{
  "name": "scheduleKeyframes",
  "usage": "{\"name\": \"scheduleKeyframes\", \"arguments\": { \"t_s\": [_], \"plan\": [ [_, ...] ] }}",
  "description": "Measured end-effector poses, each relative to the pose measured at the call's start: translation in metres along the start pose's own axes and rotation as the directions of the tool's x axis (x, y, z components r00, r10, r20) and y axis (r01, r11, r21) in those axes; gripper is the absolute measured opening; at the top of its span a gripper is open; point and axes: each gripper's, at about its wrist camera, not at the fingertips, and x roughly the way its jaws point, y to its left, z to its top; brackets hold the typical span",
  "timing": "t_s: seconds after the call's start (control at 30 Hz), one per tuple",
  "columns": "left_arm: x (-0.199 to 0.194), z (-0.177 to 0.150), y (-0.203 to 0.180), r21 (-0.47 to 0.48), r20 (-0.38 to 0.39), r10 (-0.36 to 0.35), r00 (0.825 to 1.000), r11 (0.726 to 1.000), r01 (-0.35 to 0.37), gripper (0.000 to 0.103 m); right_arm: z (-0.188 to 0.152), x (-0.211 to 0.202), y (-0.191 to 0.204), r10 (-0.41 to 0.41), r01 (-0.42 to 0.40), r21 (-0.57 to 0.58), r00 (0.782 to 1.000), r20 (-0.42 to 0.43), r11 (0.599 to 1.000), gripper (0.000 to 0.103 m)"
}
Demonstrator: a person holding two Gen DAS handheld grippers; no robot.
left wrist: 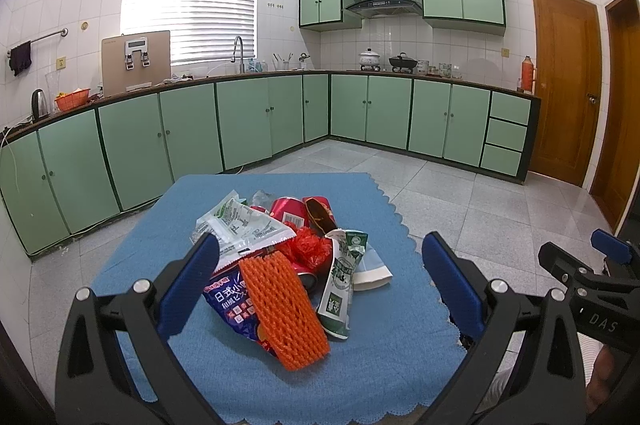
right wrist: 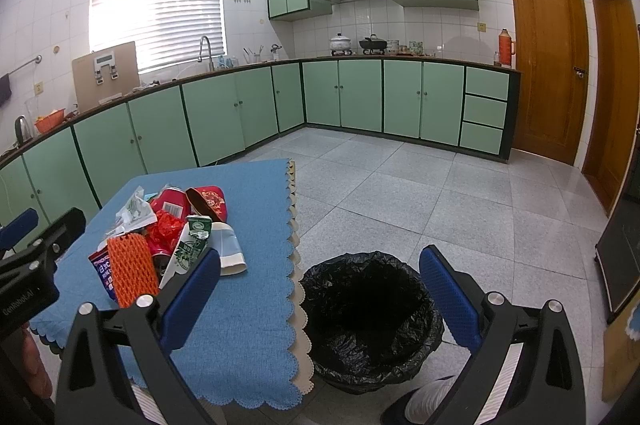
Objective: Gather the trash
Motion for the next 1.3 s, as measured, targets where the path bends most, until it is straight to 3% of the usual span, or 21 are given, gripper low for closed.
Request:
{"name": "scheduleKeyframes", "arguments": {
  "t_s": [0.87,1.03,1.3],
  "plan": [
    [0.011,-0.009,0.008,-0.006,-0.012,0.015,1.0,1.0,-0.015,0.098,-0.005,0.011,0.002,0.008,-0.008,0.004,1.0,-0.023,1.0,0.097],
    [0.022,-0.009,0.033,-0.024,-0.021,0.073,0.997,0.997,-0.073,0.098,0.002,0.021,0.015,0.044,-0.044,-0.014,0.999,-0.028,0.999,0.096],
    [0.047,-0.016,0.091,-0.053,-0.047,0.221,0.974,0.973,-0.223,0.098,0.007,0.056,0.051,0.11,-0.114,-0.064,0.992,-0.058,0.991,0.091]
  ]
}}
